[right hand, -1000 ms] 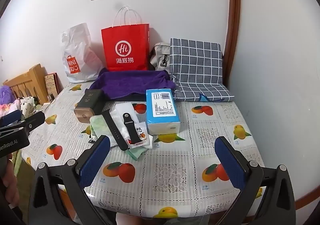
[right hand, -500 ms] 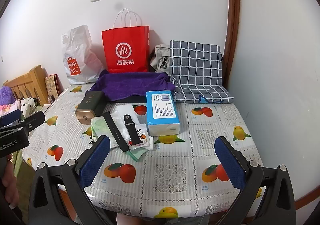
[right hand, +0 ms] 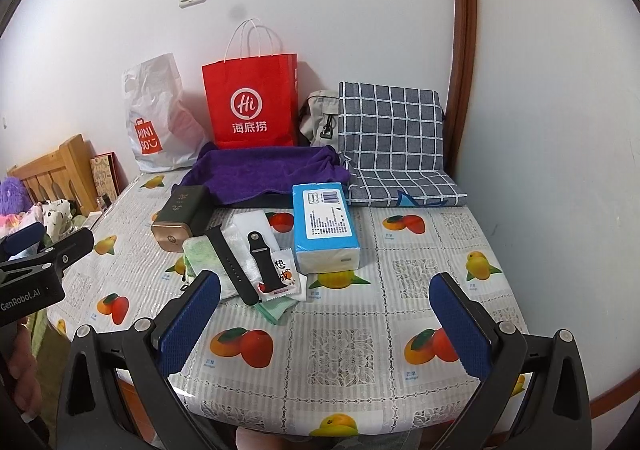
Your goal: Organize soft objects
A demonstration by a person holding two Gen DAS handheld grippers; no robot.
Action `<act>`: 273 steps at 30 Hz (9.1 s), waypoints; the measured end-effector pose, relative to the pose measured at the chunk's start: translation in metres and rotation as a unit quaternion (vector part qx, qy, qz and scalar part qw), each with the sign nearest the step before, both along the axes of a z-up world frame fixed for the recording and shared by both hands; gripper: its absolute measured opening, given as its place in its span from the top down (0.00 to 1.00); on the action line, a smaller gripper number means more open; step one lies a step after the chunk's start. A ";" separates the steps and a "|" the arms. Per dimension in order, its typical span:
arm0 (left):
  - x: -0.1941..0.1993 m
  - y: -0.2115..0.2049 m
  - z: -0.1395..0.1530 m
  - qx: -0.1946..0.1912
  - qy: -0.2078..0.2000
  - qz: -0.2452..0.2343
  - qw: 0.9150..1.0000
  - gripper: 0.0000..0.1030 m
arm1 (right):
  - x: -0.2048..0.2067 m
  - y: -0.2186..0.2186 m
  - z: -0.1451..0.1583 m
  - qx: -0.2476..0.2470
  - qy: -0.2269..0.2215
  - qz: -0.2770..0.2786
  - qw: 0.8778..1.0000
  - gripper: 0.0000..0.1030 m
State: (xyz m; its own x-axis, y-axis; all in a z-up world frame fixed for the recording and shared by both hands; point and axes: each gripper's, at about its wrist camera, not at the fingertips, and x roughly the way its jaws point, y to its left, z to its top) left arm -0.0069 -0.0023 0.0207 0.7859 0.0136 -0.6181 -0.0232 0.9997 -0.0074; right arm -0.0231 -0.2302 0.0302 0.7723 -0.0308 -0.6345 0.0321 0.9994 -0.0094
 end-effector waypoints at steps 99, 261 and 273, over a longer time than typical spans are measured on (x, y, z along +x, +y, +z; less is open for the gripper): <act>0.096 0.026 -0.138 -0.025 0.152 0.001 0.988 0.11 | 0.123 0.033 -0.125 0.044 0.088 0.152 0.983 0.57; 0.147 0.090 -0.092 -0.048 0.116 0.030 0.992 0.93 | 0.144 -0.043 -0.093 0.038 0.084 0.069 0.993 0.79; 0.214 0.051 -0.045 -0.016 0.083 0.008 0.996 0.93 | 0.223 -0.021 -0.045 0.041 0.036 0.084 0.995 0.79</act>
State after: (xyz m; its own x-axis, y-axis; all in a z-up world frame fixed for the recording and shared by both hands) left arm 0.2068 0.0490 -0.0242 0.6721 0.0029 -0.7404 -0.0424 0.9985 -0.0347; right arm 0.1995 -0.2517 -0.0144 0.7150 0.1501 -0.6828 -0.1340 0.9880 0.0768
